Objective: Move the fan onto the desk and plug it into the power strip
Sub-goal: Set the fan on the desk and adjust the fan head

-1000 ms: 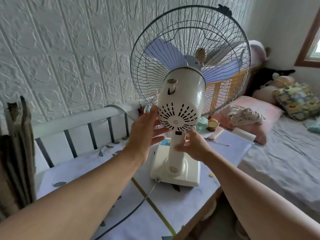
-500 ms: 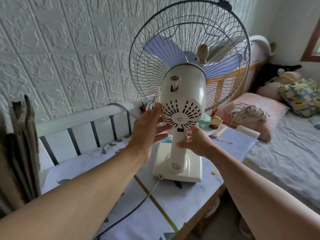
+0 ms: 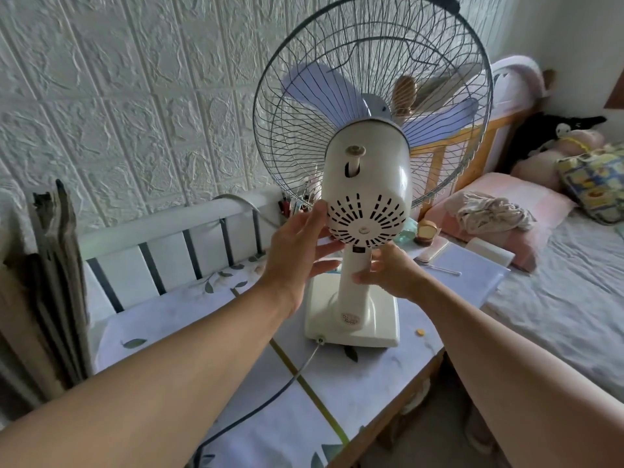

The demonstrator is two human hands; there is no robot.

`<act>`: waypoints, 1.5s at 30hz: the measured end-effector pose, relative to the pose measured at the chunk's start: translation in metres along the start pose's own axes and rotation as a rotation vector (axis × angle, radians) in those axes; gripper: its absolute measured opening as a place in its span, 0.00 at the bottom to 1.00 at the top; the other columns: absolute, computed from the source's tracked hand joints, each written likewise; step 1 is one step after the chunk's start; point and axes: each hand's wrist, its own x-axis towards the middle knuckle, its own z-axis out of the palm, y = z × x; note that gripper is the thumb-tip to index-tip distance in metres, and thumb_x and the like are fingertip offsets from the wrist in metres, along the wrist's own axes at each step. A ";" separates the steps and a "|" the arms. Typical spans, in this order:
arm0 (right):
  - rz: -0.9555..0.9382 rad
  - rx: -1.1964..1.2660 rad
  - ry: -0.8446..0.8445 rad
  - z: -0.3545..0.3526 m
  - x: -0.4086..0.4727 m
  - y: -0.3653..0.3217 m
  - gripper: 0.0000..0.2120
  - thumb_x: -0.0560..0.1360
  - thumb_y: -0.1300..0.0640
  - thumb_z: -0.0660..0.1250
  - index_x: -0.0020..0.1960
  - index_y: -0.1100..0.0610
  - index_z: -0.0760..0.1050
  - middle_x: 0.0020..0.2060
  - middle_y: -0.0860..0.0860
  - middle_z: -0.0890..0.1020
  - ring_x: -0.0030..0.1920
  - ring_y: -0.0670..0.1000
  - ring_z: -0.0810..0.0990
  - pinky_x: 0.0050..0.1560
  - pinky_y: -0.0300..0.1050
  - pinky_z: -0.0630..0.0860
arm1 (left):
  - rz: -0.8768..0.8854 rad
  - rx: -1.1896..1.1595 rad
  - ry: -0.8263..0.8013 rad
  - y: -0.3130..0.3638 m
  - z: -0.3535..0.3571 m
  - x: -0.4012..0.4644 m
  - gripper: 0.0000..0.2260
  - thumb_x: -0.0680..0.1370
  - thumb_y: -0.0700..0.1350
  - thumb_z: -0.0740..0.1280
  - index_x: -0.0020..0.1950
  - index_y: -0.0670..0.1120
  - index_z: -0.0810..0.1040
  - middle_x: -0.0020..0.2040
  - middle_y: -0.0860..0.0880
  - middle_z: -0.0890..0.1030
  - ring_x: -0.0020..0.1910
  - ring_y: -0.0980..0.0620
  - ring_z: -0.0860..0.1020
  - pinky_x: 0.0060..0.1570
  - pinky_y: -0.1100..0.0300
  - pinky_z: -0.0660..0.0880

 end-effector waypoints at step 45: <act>0.193 0.253 0.896 0.018 -0.062 -0.145 0.35 0.61 0.49 0.78 0.64 0.46 0.67 0.43 0.47 0.79 0.47 0.52 0.79 0.52 0.50 0.79 | -0.327 0.147 -0.269 0.001 -0.027 0.069 0.14 0.77 0.35 0.62 0.61 0.43 0.78 0.54 0.44 0.82 0.52 0.48 0.78 0.51 0.53 0.73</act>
